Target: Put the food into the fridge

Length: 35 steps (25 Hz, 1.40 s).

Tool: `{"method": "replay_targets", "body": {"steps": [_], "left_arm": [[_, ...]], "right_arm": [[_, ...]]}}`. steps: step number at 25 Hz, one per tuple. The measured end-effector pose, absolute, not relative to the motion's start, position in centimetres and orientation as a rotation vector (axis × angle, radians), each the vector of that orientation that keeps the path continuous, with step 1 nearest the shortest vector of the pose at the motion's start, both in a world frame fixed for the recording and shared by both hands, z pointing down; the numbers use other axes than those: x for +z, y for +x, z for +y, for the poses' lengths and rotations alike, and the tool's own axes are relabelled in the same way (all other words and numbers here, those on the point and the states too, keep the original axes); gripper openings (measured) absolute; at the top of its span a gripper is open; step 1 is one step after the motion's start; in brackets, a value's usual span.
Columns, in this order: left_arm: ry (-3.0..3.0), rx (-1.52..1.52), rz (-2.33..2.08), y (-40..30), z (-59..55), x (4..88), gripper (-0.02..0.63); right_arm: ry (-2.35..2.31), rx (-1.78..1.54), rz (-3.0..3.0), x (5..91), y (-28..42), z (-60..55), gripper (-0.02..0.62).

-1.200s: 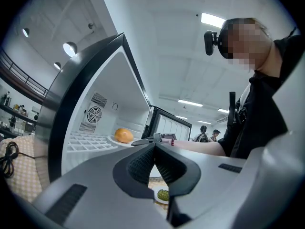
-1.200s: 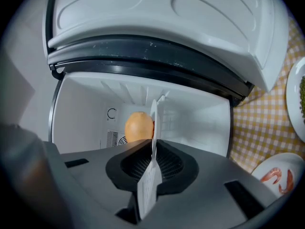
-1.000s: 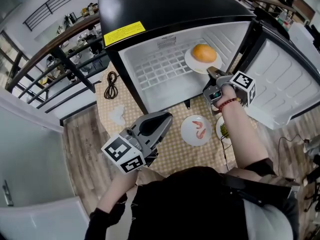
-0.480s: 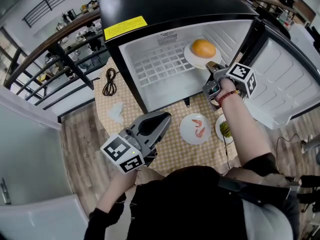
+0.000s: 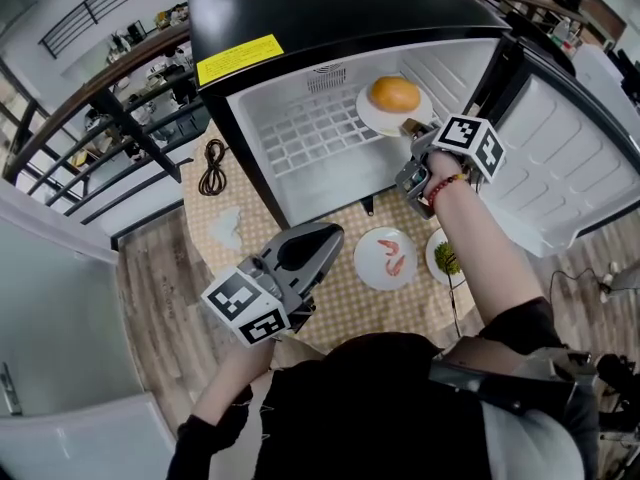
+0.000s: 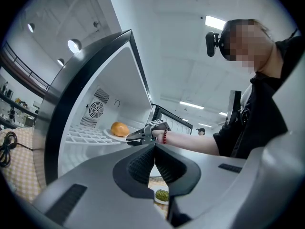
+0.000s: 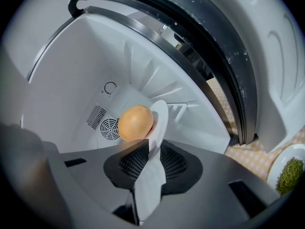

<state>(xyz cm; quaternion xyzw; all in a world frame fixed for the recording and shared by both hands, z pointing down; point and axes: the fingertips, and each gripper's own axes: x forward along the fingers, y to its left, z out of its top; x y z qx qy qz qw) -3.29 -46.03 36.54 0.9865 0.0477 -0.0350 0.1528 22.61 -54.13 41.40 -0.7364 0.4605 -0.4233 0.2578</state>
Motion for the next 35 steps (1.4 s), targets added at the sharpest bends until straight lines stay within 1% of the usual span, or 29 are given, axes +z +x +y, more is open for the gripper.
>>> {"method": "replay_targets", "body": {"steps": [10,19,29,35], "left_arm": [[2.823,-0.11,0.115,-3.4,-45.9,36.8,0.012],[2.821,-0.099,0.105,-4.0,-45.2,37.0,0.012],[2.824,-0.118,0.069,-5.0,-45.1,36.7,0.012],[2.821,-0.104,0.038,-5.9,-44.7,36.7,0.012]], "right_arm": [[-2.08,-1.148,1.309,41.4,22.6,-54.8,0.081],[-2.199,-1.086,1.339,41.3,22.2,-54.6,0.115],[-2.267,-1.07,1.32,41.6,22.8,-54.8,0.137],[-2.197,-1.068,1.264,41.4,22.8,-53.7,0.138]]}}
